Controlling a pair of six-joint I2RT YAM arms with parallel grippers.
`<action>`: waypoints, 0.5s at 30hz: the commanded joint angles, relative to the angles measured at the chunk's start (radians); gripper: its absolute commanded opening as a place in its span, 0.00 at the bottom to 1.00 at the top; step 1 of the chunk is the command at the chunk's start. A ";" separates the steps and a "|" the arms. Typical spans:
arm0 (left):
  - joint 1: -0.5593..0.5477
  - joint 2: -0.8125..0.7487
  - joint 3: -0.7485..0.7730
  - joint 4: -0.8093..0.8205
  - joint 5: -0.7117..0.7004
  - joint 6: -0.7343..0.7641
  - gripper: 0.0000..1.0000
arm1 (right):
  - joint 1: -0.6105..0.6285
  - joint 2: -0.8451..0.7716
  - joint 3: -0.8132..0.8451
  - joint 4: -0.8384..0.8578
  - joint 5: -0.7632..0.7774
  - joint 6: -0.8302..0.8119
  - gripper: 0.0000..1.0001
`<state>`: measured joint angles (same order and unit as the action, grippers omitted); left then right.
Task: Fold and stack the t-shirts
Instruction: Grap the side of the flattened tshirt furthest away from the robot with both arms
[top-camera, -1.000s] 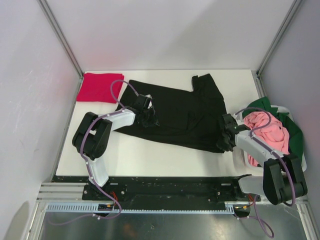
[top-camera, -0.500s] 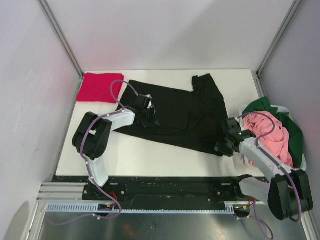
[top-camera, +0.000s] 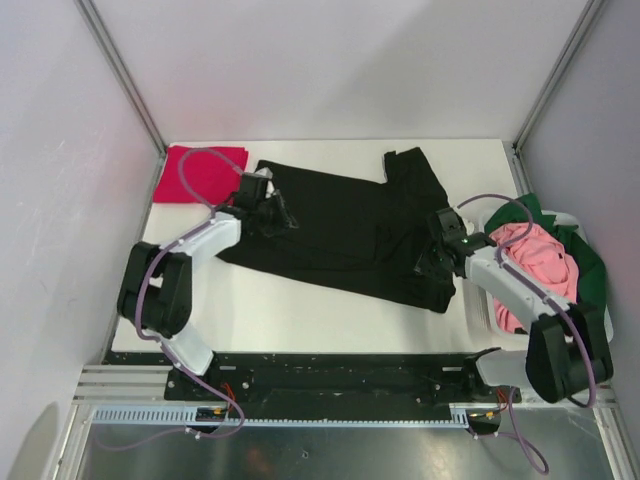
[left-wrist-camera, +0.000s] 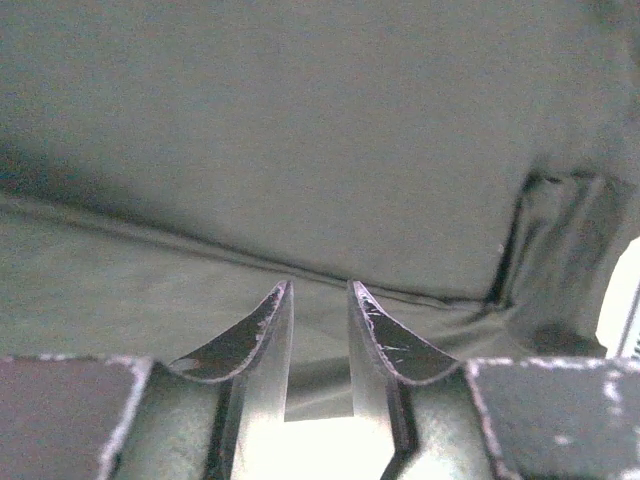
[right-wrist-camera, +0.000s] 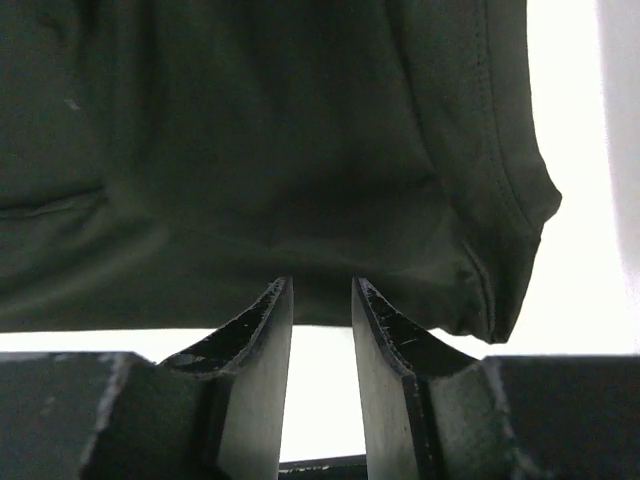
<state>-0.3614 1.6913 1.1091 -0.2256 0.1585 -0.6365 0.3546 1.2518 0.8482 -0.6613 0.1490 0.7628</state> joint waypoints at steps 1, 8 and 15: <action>0.115 -0.097 -0.080 -0.036 -0.049 -0.008 0.32 | -0.001 0.088 0.013 0.077 0.017 -0.020 0.34; 0.312 -0.170 -0.192 -0.079 -0.124 -0.030 0.33 | -0.027 0.131 -0.041 0.112 0.007 -0.029 0.36; 0.472 -0.187 -0.226 -0.091 -0.179 -0.005 0.34 | -0.079 0.086 -0.128 0.152 -0.039 -0.047 0.37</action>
<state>0.0566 1.5444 0.8841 -0.3138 0.0383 -0.6506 0.2924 1.3800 0.7486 -0.5465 0.1249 0.7330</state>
